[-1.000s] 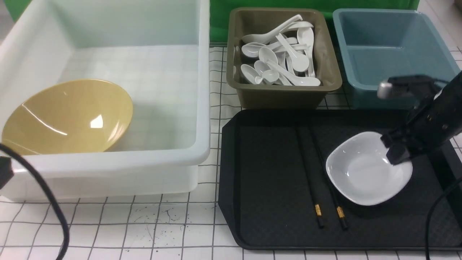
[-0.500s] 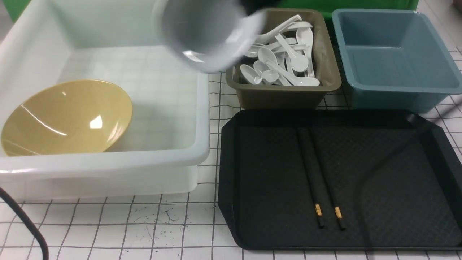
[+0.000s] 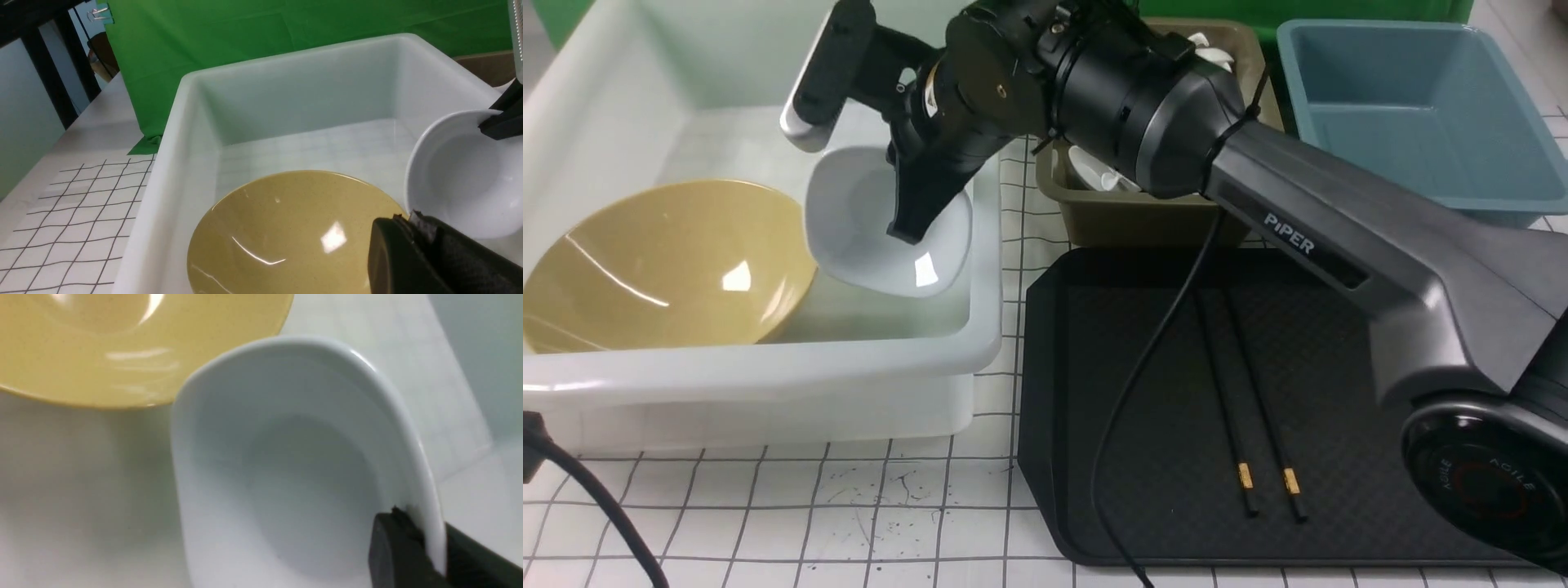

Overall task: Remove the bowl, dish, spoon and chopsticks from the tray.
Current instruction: Use the right arm to put the plate into the large storage box on the left, then use the right arm to grab a chopstick

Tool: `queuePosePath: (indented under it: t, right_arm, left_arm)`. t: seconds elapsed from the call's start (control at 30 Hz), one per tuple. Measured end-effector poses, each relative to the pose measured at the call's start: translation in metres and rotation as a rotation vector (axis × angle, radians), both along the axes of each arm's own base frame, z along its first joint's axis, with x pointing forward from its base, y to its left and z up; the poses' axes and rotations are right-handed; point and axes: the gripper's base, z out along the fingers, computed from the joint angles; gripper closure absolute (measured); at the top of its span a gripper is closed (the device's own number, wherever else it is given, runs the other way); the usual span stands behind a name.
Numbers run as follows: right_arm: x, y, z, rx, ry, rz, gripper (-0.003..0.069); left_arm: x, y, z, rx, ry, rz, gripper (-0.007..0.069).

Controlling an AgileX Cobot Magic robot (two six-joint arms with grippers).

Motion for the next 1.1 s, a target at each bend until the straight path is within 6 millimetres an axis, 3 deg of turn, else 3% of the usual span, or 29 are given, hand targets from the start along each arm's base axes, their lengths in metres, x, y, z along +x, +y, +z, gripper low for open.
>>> queuePosePath:
  t: [0.13,0.23,0.4,0.47,0.6,0.63,0.73,0.8,0.87,0.93,0.97,1.0,1.03,1.1]
  right_arm:
    - [0.0,0.0,-0.014,0.042,0.084,-0.09,0.0564]
    - [0.0,0.0,-0.026,0.063,0.157,-0.167,0.0469]
    - [-0.007,-0.005,-0.011,0.116,0.209,-0.238,0.0266]
    - [-0.011,-0.009,-0.003,0.114,0.222,-0.247,0.0228]
    - [-0.03,-0.039,0.041,0.085,0.229,-0.283,0.019]
    - [-0.039,-0.06,0.062,0.083,0.225,-0.308,0.0189]
    - [-0.047,-0.109,0.074,0.054,0.267,-0.414,0.0188]
    - [-0.051,-0.144,0.062,-0.002,0.336,-0.509,0.0187]
    - [-0.051,-0.178,0.024,-0.092,0.456,-0.604,0.0187]
    - [-0.057,-0.193,-0.015,-0.143,0.565,-0.652,0.0187]
    - [-0.064,-0.202,-0.046,-0.167,0.638,-0.682,0.0187]
    - [-0.065,-0.203,-0.05,-0.165,0.65,-0.687,0.0187]
    - [-0.074,-0.208,-0.077,-0.168,0.701,-0.704,0.0187]
    - [-0.083,-0.21,-0.099,-0.144,0.723,-0.723,0.0187]
  left_arm:
    - [0.0,0.0,0.001,-0.002,-0.013,-0.005,0.0631]
    - [0.0,-0.001,0.001,-0.004,-0.015,-0.006,0.0631]
    - [0.0,-0.001,0.002,-0.007,-0.018,-0.007,0.0631]
    - [0.0,-0.001,0.001,-0.018,-0.017,-0.005,0.0631]
    - [0.0,-0.001,0.001,-0.112,-0.011,0.002,0.0631]
    - [0.0,-0.001,0.001,-0.148,-0.011,0.003,0.0631]
    - [0.0,-0.002,0.001,-0.202,-0.017,0.002,0.0631]
    - [0.0,-0.003,0.002,-0.218,-0.032,-0.004,0.0631]
    - [0.0,-0.003,0.003,-0.221,-0.036,-0.006,0.0631]
    - [0.0,-0.003,0.003,-0.222,-0.036,-0.006,0.0631]
    - [0.0,-0.003,0.003,-0.224,-0.036,-0.006,0.0631]
    - [0.0,-0.003,0.003,-0.224,-0.036,-0.006,0.0631]
    - [0.0,-0.003,0.003,-0.226,-0.036,-0.006,0.0631]
    - [0.0,-0.003,0.003,-0.226,-0.036,-0.006,0.0631]
